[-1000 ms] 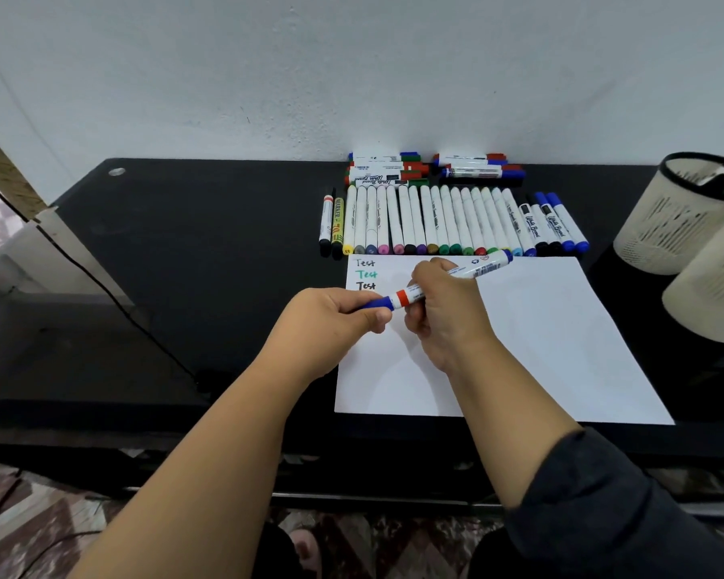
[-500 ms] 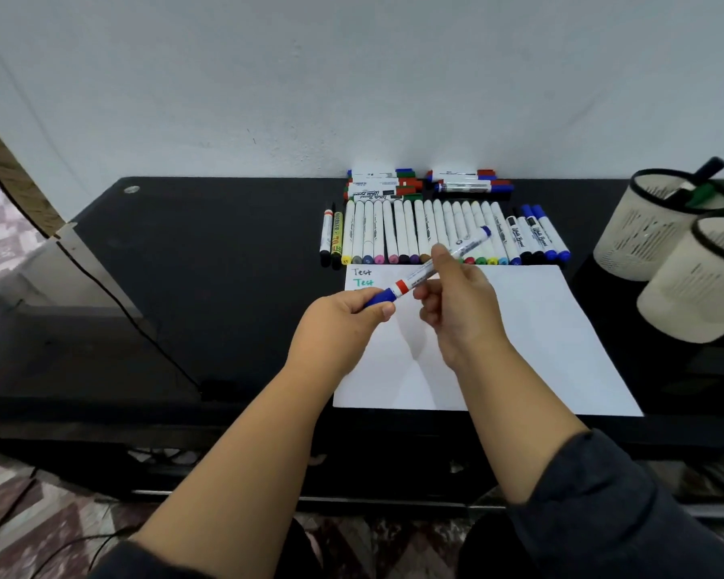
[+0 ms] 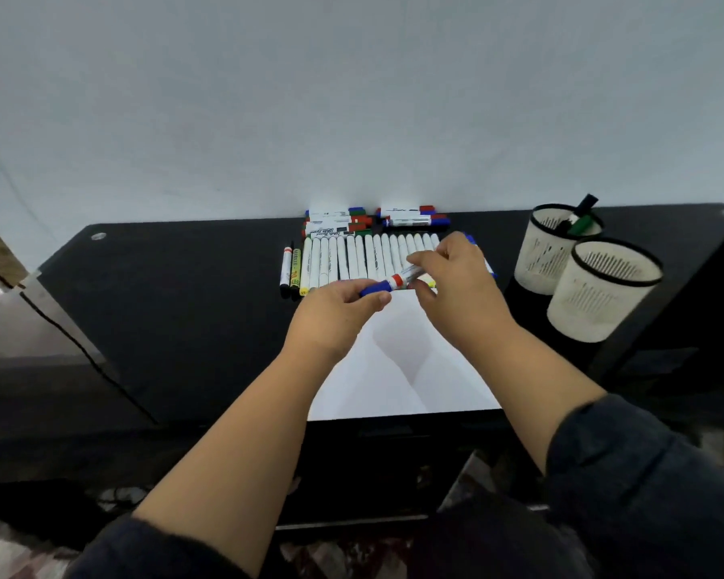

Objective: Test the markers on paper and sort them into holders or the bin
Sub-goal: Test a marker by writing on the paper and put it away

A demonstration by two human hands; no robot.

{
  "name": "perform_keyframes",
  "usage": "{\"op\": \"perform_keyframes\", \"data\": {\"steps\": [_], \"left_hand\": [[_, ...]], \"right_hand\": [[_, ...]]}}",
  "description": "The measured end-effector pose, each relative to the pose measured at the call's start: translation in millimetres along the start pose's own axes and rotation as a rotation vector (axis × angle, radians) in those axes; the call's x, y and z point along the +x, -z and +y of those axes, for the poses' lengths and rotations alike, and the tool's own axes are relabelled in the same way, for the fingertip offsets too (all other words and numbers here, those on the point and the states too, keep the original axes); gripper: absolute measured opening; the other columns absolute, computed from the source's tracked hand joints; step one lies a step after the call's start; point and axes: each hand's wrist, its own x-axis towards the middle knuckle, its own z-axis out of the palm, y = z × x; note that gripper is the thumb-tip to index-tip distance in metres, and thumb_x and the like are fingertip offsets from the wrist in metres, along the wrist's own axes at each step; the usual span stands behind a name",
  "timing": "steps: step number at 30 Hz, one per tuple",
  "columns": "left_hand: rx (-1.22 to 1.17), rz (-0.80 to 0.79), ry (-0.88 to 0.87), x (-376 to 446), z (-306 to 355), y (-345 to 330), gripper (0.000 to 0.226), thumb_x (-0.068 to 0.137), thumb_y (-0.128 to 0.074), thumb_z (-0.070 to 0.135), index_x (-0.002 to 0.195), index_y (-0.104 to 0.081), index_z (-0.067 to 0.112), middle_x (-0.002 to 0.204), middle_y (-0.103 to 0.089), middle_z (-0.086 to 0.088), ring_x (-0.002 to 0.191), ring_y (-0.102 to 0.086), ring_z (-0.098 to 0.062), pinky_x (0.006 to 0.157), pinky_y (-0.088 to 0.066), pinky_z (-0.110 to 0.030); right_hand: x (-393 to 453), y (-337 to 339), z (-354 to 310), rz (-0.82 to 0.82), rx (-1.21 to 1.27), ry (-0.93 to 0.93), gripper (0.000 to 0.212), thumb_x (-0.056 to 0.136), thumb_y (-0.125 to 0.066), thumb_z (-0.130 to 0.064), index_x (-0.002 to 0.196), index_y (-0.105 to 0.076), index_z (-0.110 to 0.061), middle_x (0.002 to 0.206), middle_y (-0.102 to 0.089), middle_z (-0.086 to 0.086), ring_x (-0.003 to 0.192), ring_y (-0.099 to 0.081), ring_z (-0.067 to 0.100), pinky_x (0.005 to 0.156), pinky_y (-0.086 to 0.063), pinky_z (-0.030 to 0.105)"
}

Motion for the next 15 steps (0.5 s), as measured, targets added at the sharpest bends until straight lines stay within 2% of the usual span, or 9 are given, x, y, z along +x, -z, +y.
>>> {"op": "perform_keyframes", "data": {"steps": [4, 5, 7, 9, 11, 15], "left_hand": [[-0.007, -0.039, -0.139, 10.6, 29.0, -14.4, 0.026, 0.088, -0.062, 0.037, 0.112, -0.066, 0.028, 0.084, -0.060, 0.018, 0.072, -0.051, 0.001, 0.059, -0.039, -0.014], [-0.013, -0.052, -0.175, 13.6, 35.9, -17.4, 0.028, 0.089, -0.060, 0.038, 0.115, -0.065, 0.028, 0.089, -0.062, 0.018, 0.073, -0.052, 0.005, 0.061, -0.038, -0.012], [0.002, -0.091, -0.239, 23.6, 49.6, -25.1, 0.036, 0.091, -0.052, 0.044, 0.122, -0.062, 0.028, 0.112, -0.063, 0.015, 0.082, -0.051, 0.009, 0.070, -0.034, -0.008], [0.065, -0.126, -0.264, 38.2, 58.4, -34.3, 0.046, 0.094, -0.040, 0.053, 0.131, -0.055, 0.029, 0.132, -0.054, 0.013, 0.101, -0.053, 0.002, 0.084, -0.031, -0.014], [0.132, -0.162, -0.252, 56.3, 59.9, -45.3, 0.052, 0.096, -0.032, 0.054, 0.138, -0.045, 0.028, 0.142, -0.046, 0.009, 0.125, -0.045, -0.010, 0.094, -0.028, -0.021], [0.300, -0.233, -0.213, 94.3, 48.5, -74.7, 0.057, 0.097, -0.027, 0.053, 0.146, -0.032, 0.024, 0.151, -0.034, 0.003, 0.139, -0.029, -0.016, 0.109, -0.023, -0.030]], "right_hand": [[9.9, 17.2, 18.9, 0.001, -0.052, -0.041, 0.021, 0.093, -0.050, -0.010, 0.112, -0.058, -0.006, 0.109, -0.041, 0.011, 0.090, -0.047, 0.026, 0.066, -0.044, 0.033], [13.4, 19.6, 24.9, 0.005, -0.058, -0.055, 0.019, 0.093, -0.049, -0.009, 0.109, -0.058, -0.005, 0.108, -0.041, 0.011, 0.085, -0.049, 0.028, 0.064, -0.042, 0.034], [21.3, 26.7, 39.8, 0.021, -0.049, -0.105, 0.018, 0.093, -0.048, -0.007, 0.109, -0.057, -0.004, 0.109, -0.043, 0.013, 0.079, -0.050, 0.031, 0.063, -0.041, 0.035], [29.2, 35.1, 55.5, 0.061, 0.037, -0.195, 0.021, 0.091, -0.047, -0.004, 0.108, -0.059, -0.005, 0.110, -0.045, 0.013, 0.081, -0.053, 0.032, 0.069, -0.045, 0.039], [35.1, 43.4, 70.0, 0.084, 0.136, -0.275, 0.024, 0.091, -0.048, -0.002, 0.110, -0.060, -0.008, 0.115, -0.046, 0.009, 0.089, -0.055, 0.028, 0.078, -0.048, 0.038], [45.9, 56.6, 95.8, 0.125, 0.235, -0.345, 0.025, 0.092, -0.049, -0.005, 0.115, -0.059, -0.010, 0.121, -0.046, 0.006, 0.100, -0.056, 0.022, 0.087, -0.047, 0.033]]}}
